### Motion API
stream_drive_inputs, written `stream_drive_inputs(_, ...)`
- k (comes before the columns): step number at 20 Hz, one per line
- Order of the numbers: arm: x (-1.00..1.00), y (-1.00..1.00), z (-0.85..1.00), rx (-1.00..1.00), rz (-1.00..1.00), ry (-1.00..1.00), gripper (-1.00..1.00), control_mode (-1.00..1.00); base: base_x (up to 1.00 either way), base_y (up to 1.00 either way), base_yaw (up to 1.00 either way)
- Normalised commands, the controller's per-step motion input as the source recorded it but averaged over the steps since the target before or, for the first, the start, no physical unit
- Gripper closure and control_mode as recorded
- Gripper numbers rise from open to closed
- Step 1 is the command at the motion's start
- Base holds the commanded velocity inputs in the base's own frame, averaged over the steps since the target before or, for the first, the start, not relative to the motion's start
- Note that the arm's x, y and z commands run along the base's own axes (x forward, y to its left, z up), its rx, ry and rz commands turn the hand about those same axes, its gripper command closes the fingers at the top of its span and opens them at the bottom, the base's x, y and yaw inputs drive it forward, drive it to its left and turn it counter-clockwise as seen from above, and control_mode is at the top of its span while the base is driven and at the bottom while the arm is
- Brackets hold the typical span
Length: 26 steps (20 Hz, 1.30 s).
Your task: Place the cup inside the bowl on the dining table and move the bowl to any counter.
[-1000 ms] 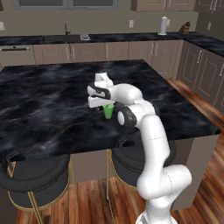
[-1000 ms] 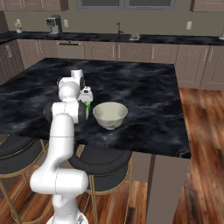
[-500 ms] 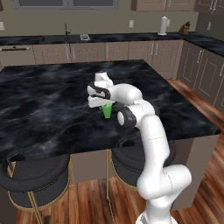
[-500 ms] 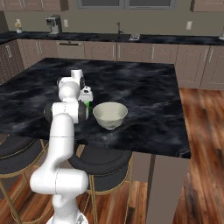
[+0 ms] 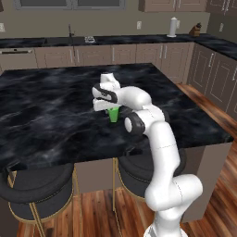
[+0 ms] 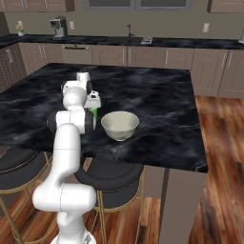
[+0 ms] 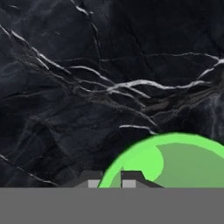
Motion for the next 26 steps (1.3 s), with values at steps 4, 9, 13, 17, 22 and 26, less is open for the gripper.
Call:
stream_drive_inputs(4, -0.24, 0.0, 0.36, 0.0, 0.0, 0.0, 1.0, -1.0, 0.0, 0.0, 0.0)
stream_drive_inputs(9, -0.4, 0.0, 0.33, 0.0, 0.0, 0.0, 1.0, -1.0, 0.0, 0.0, 0.0)
stream_drive_inputs(13, -0.45, -0.02, 0.28, 0.0, 0.0, 0.0, 1.0, -1.0, 0.0, 0.0, 0.0)
stream_drive_inputs(17, -0.41, -0.08, 0.22, 0.0, 0.0, 0.0, 1.0, -1.0, 0.0, 0.0, 0.0)
stream_drive_inputs(22, -0.4, -0.19, 0.23, 0.0, 0.0, 0.0, 1.0, -1.0, 0.0, 0.0, 0.0)
stream_drive_inputs(26, -0.31, -0.24, 0.3, 0.0, 0.0, 0.0, 1.0, -1.0, 0.0, 0.0, 0.0)
